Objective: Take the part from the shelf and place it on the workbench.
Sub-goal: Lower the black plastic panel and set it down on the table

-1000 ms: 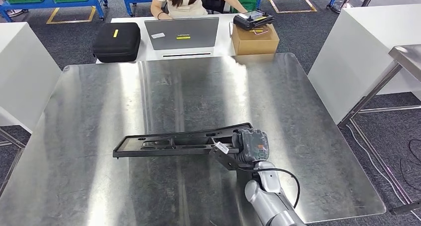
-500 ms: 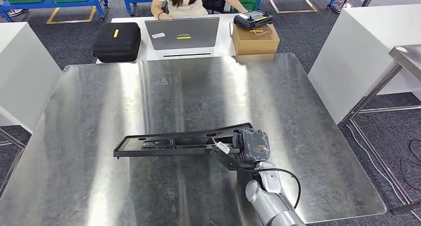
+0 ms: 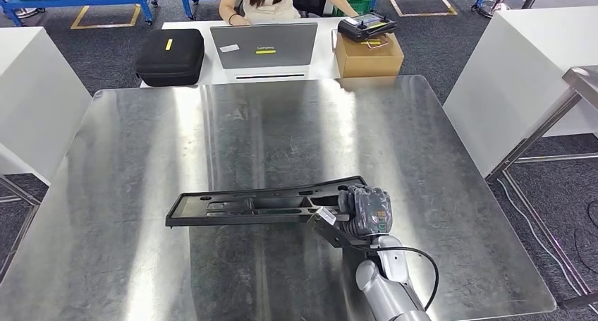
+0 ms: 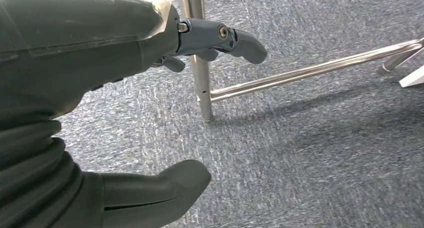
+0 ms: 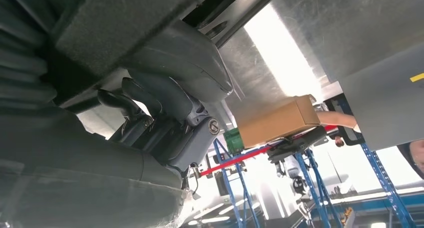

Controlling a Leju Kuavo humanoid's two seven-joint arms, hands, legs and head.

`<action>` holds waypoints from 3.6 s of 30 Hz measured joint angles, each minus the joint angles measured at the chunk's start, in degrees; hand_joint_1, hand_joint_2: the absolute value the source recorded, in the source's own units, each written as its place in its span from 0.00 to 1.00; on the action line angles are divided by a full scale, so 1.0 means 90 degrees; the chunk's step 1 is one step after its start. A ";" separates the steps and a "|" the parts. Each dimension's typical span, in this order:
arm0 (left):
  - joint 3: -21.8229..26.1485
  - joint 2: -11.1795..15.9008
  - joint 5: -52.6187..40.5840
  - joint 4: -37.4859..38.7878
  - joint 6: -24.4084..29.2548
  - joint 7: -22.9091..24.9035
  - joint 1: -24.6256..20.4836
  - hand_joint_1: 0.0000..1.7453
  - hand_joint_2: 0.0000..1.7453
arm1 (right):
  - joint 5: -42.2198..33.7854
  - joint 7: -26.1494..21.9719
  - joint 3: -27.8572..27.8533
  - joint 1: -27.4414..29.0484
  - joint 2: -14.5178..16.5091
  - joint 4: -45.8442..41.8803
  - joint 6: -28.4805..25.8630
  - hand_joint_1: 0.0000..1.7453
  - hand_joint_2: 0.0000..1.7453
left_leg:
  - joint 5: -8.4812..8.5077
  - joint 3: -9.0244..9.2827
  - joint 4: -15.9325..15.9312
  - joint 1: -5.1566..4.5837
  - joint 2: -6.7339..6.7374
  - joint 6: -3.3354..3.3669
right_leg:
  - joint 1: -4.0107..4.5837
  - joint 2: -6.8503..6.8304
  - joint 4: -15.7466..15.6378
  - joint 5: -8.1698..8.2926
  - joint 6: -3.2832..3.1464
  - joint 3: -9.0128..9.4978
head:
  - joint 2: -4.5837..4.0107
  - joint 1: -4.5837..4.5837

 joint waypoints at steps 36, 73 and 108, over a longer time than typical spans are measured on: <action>0.0157 -0.0022 0.0049 0.0000 -0.0083 0.0066 0.0096 0.00 0.00 | -0.1173 -0.0266 0.0026 0.0218 -0.0081 -0.0420 0.0361 0.00 0.00 | -0.0063 0.0052 -0.0001 0.0003 -0.0016 -0.0002 | 0.0005 -0.0021 0.0001 -0.0061 0.0008 0.0070 | 0.0000 -0.0002; 0.0435 -0.0039 0.0180 0.0000 -0.0157 0.0058 0.0156 0.00 0.00 | -0.2140 0.1021 0.1226 -0.1597 -0.1996 -0.2692 0.2071 0.00 0.00 | -0.0030 -0.0076 0.0007 0.0000 -0.0048 0.0022 | -0.0008 -0.0058 0.0012 -0.0051 0.0016 -0.0049 | 0.0000 -0.0006; 0.0606 -0.0044 0.0256 0.0000 -0.0261 -0.0095 0.0155 0.00 0.00 | -0.2252 0.1437 0.1925 -0.2610 -0.2010 -0.0735 0.3290 0.00 0.00 | -0.0029 -0.0095 0.0007 0.0000 -0.0057 0.0022 | -0.0008 -0.0067 0.0013 -0.0051 0.0017 -0.0068 | 0.0000 -0.0006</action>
